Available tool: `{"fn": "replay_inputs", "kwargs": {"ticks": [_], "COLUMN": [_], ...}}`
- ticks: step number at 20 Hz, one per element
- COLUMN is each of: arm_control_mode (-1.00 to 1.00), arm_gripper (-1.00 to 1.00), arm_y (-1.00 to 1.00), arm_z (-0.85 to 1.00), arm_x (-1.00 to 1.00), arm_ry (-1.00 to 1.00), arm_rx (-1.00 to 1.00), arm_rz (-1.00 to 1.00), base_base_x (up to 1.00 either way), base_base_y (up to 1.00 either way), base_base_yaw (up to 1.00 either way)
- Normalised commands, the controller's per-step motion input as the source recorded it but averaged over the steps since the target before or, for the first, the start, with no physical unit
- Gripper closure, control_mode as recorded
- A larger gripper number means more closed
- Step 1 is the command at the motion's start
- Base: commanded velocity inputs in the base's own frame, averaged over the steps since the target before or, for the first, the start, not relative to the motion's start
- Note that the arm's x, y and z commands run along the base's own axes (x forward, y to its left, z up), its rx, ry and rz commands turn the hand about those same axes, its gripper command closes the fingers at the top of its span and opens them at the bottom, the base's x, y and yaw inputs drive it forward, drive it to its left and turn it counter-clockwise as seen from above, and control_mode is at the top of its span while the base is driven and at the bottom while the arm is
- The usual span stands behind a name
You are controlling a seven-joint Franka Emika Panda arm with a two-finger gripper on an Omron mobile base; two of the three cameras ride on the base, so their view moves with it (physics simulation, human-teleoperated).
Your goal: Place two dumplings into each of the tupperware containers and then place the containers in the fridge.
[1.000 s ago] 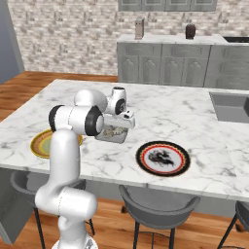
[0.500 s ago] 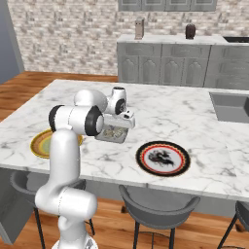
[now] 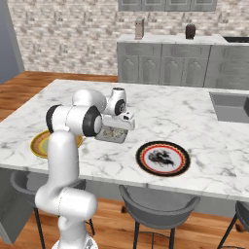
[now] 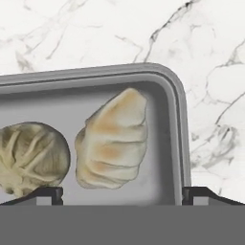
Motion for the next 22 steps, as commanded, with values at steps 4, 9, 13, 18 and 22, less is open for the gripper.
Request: {"fn": "replay_inputs", "kwargs": {"ticks": [4,9,13,18,22], "arm_control_mode": [-1.0,-1.0,-1.0,-1.0,-1.0], "arm_gripper": [-1.0,-1.0,-1.0,-1.0,-1.0], "arm_y": [-0.14,-0.34,-0.07,0.0,0.0], "arm_z": [0.0,0.0,-0.06,-0.08,0.0], "arm_x": [-0.04,-0.02,-0.14,-0.29,-0.04], "arm_ry": [0.02,0.01,0.0,0.0,0.0], "arm_rx": [0.0,0.0,0.0,0.0,0.0], "arm_rz": [0.0,0.0,0.0,0.0,0.0], "base_base_x": [0.0,0.0,0.0,0.0,0.0], "base_base_y": [0.0,0.0,0.0,0.0,0.0], "base_base_yaw": [0.0,0.0,0.0,0.0,0.0]}}
